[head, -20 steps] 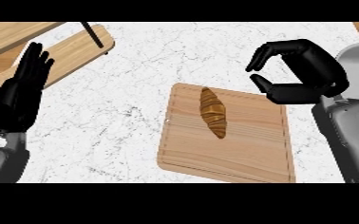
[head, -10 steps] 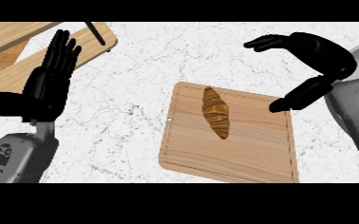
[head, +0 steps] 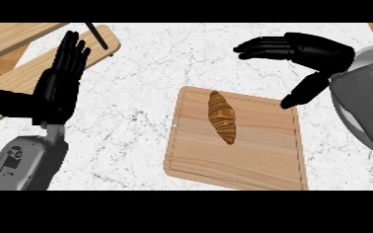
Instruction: Pick the croissant from the cutting board and place it in the pot
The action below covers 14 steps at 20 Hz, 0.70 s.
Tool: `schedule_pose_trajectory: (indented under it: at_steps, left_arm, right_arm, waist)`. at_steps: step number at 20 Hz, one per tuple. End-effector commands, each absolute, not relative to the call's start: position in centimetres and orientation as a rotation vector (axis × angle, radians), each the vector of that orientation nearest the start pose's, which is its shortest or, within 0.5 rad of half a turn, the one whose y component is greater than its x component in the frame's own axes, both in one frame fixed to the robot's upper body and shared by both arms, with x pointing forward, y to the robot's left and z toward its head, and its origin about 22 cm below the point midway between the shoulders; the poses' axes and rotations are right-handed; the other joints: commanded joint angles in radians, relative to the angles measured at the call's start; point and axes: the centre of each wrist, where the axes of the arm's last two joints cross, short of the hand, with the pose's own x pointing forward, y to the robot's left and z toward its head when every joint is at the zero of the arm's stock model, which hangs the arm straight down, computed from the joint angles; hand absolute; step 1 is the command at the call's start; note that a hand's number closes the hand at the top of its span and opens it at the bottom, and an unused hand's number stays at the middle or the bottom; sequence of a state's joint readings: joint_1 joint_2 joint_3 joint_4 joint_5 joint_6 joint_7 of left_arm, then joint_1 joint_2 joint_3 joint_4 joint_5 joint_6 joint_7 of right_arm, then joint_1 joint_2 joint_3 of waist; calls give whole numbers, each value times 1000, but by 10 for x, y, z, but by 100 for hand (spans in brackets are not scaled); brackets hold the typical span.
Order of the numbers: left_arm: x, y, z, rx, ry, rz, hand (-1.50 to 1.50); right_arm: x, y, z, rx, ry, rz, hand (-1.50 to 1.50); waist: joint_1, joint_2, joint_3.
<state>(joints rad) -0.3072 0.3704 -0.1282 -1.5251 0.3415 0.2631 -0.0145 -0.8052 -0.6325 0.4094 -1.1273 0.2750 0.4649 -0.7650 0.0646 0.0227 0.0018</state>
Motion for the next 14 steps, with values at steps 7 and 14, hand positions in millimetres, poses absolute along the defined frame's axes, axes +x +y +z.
schedule_pose_trajectory:
  at_steps: [7,14]
  left_arm:
    - [310,256,73,109,-1771,38,0]
    - [305,261,98,74,-1786,34,0]
  right_arm:
    - [405,-208,117,335,-1743,1957,-150]
    - [412,-188,99,282,-1587,2012,-150]
  waist:
    - [-45,-16,-2]
    - [-48,-21,-2]
